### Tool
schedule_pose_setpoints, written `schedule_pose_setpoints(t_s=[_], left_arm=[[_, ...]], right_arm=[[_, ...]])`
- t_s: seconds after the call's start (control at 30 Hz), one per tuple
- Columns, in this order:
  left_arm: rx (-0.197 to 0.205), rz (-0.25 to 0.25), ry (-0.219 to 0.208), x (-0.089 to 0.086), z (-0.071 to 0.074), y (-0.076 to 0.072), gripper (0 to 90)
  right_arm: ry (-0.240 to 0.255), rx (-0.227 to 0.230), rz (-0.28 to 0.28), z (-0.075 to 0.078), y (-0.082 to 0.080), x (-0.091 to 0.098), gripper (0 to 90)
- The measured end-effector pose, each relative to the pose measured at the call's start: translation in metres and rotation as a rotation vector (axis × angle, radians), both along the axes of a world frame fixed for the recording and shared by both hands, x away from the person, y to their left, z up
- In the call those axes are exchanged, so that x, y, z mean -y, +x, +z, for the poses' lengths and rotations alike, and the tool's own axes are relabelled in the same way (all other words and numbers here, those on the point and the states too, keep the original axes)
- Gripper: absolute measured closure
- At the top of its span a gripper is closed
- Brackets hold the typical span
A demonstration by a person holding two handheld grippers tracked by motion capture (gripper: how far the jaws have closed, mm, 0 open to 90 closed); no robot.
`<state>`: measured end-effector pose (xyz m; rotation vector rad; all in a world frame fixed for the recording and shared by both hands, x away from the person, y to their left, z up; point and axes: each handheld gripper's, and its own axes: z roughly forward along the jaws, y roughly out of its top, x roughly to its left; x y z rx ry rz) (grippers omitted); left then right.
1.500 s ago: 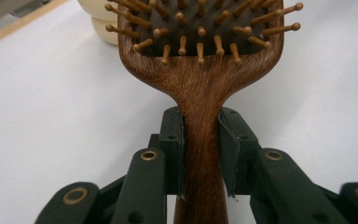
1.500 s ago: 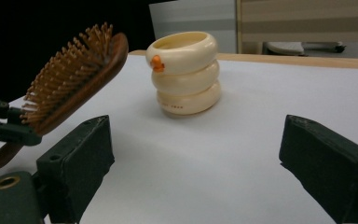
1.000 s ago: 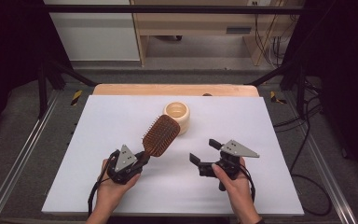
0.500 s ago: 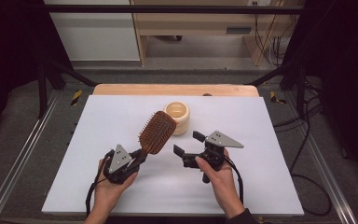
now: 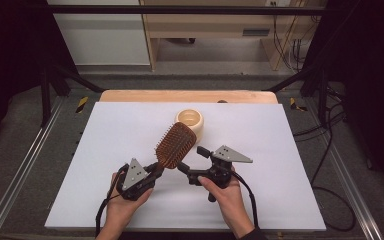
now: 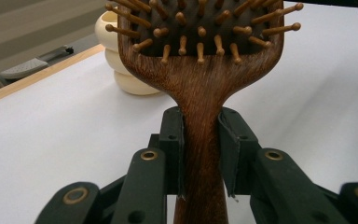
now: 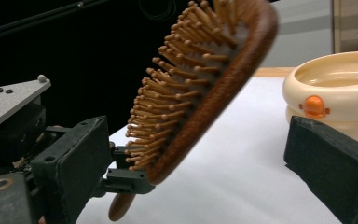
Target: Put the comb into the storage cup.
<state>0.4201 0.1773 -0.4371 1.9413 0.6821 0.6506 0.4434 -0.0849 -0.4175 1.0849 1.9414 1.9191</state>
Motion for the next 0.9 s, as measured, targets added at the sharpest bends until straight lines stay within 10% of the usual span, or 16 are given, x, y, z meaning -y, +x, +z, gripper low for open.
schedule_pose_setpoints(t_s=[0.9], left_arm=[[0.027, -0.078, 0.033, 0.026, -0.004, -0.015, 72.1]], right_arm=[[0.109, -0.031, -0.005, 0.003, 0.004, 0.006, 32.2]])
